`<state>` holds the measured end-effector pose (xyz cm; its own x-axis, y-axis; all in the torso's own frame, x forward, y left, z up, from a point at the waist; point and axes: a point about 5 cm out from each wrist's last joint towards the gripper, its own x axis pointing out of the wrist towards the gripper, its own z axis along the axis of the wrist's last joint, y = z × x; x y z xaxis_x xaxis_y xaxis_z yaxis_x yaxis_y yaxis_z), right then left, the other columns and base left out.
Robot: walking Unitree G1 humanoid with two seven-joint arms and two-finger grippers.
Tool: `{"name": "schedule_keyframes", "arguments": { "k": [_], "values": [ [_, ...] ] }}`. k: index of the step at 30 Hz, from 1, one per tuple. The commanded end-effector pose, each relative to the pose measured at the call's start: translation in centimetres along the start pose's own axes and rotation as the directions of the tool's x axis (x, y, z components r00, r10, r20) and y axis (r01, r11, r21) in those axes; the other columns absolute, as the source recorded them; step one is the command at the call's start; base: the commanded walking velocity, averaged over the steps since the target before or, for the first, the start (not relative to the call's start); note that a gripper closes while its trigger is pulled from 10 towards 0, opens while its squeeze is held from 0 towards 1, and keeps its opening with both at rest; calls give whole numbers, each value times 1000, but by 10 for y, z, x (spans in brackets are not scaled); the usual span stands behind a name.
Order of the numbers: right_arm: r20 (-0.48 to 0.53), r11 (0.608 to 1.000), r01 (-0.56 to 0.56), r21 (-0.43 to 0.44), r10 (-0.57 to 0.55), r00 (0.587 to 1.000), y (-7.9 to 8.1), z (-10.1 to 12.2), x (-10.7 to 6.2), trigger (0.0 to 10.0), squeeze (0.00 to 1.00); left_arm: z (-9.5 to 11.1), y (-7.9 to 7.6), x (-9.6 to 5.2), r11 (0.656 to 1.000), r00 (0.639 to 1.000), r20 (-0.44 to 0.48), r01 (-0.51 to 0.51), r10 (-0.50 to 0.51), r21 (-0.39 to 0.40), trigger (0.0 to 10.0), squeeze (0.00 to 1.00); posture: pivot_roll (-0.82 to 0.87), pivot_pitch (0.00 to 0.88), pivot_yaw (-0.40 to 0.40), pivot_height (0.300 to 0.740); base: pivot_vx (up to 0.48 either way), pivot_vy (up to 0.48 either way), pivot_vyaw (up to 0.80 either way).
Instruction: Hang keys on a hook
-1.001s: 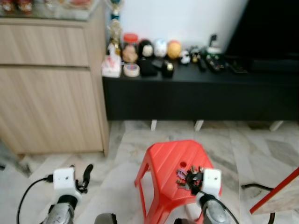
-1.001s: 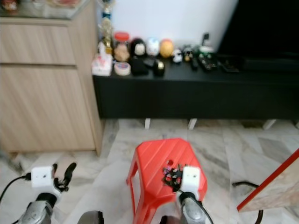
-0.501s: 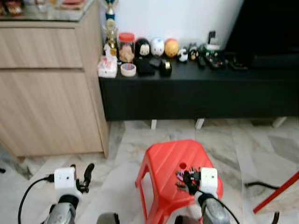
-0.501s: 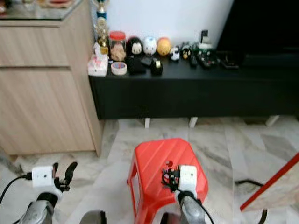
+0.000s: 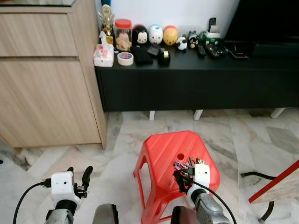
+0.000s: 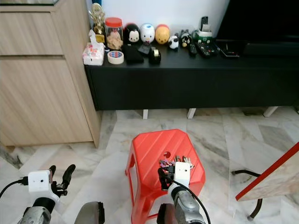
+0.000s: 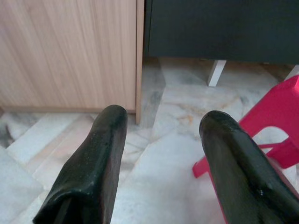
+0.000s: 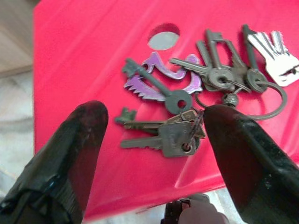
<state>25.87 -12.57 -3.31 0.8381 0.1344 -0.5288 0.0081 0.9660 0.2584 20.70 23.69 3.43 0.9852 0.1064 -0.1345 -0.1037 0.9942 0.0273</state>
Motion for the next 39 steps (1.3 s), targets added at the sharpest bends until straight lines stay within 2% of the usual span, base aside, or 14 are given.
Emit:
{"name": "schedule_keyframes", "arguments": {
  "k": [1, 4, 12, 22, 31, 32, 33, 35, 39],
  "values": [
    [-5, 998, 44, 42, -44, 999, -8, 0, -1, 10000, 0, -1, -2, -3, 1000, 1000, -12, 3, -3, -4, 10000, 0, 156, 139, -133, 611, 0, 0, 0],
    [-4, 994, 68, 83, -68, 998, -14, 0, -2, 10000, 0, -2, -3, -7, 1000, 1000, -19, -3, 2, -7, 10000, 0, 149, 147, -138, 611, 0, 0, 0],
    [-12, 995, 77, 56, -77, 997, -18, 0, -3, 10000, 0, -3, -2, -12, 1000, 999, -33, -7, 7, -3, 10000, 0, 142, 161, -142, 611, 0, 0, 0],
    [-10, 1000, 9, -16, -9, 1000, -13, 4, -1, 10000, 0, -5, -4, -15, 1000, 999, -44, -17, 17, -5, 10000, 0, 136, 172, -147, 611, 0, 0, 0],
    [-11, 999, -15, -40, 15, 1000, -9, 5, 0, 10000, 0, -6, -5, -18, 1000, 999, -51, -19, 19, -6, 10000, 0, 132, 186, -148, 611, 0, 0, 0],
    [-11, 999, -15, -40, 15, 1000, -9, 4, 0, 6627, 0, -6, -5, -18, 1000, 998, -51, -21, 20, -4, 10000, 0, 133, 186, -147, 611, 0, 0, 0],
    [-10, 999, -16, -43, 15, 1000, -9, 4, 0, 0, 0, -6, -4, -18, 1000, 998, -51, -21, 21, -4, 10000, 0, 130, 189, -147, 611, 0, 0, 0],
    [-17, 998, -12, -68, 11, 1000, -9, 3, 0, 0, 0, -6, -4, -18, 1000, 998, -52, -22, 22, -2, 10000, 0, 128, 190, -147, 611, 0, 0, 0],
    [-22, 998, -13, -64, 11, 1000, -9, 2, 0, 0, 0, -6, -4, -19, 1000, 998, -54, -23, 22, -2, 10000, 0, 130, 192, -147, 611, 0, 0, 0]
  ]
}}
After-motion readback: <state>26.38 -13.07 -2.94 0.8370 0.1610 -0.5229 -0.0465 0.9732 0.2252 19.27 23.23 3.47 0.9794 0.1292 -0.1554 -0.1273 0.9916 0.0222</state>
